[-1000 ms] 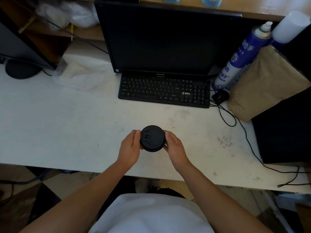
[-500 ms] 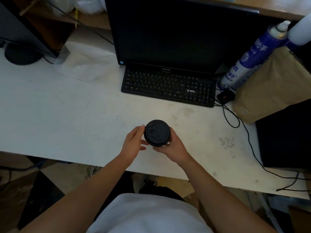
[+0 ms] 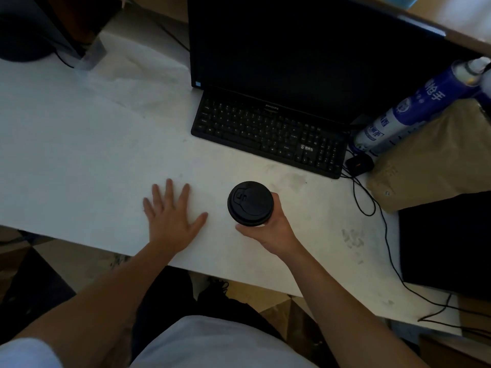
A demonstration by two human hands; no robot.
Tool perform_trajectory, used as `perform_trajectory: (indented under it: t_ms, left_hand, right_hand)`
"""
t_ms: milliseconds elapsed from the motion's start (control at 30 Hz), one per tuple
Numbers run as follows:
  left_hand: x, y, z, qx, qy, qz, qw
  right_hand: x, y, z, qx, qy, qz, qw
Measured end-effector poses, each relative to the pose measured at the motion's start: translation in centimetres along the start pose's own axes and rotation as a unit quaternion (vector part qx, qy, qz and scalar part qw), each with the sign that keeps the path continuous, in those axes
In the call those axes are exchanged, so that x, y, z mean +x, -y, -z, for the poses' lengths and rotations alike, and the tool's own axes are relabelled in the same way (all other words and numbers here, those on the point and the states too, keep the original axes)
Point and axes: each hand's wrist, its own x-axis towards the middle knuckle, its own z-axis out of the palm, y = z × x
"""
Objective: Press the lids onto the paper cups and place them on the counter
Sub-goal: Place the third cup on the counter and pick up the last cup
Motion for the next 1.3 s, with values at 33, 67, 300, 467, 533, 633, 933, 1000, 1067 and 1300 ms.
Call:
perform_trajectory:
  t_ms: [33,67,300,467,533,633,933,1000,1067,1300]
  left_hand:
    - [0.1,0.2,-0.5,0.02,-0.005,-0.009,1.0]
    - [0.1,0.3,-0.8,0.031,-0.015,-0.011,0.999]
    - [0.3,0.3,-1.3,0.017,-0.048,-0.004,0.999]
    - [0.3,0.3,-1.3,0.005,-0.048,-0.001,0.999]
    - [0.3,0.3,-1.2,0.001,-0.049,-0.002,0.999]
    - [0.2,0.4,-1.1,-0.01,-0.057,-0.005,0.998]
    - [0.1,0.5,-1.2,-0.009,-0.064,-0.01,0.998]
    - [0.1,0.5,-1.2,-0.014,-0.068,-0.012,0.997]
    - [0.2,0.5,-1.2,-0.02,-0.072,-0.015,0.997]
    - [0.1,0.6,-1.2,-0.028,-0.076,-0.018,0.997]
  right_hand:
    - [0.2,0.1,0.1,-0.008,-0.001,-0.001,1.0]
    - [0.3,0.3,0.2,-0.015,-0.002,-0.002,1.0]
    - [0.9,3.2,2.2,-0.144,0.01,0.011,0.99]
    - [2.5,8.2,4.1,-0.311,0.047,0.039,0.948]
    - [3.0,10.6,4.9,-0.396,0.061,0.054,0.914]
    - [3.7,14.0,6.0,-0.518,0.063,0.083,0.849]
    - [3.5,20.4,5.2,-0.873,0.013,0.157,0.462]
    - [3.1,21.0,4.2,-0.892,0.003,0.15,0.426]
    - [2.9,21.3,3.5,-0.903,-0.019,0.13,0.408]
    - [3.0,19.0,0.9,-0.929,-0.057,0.08,0.358]
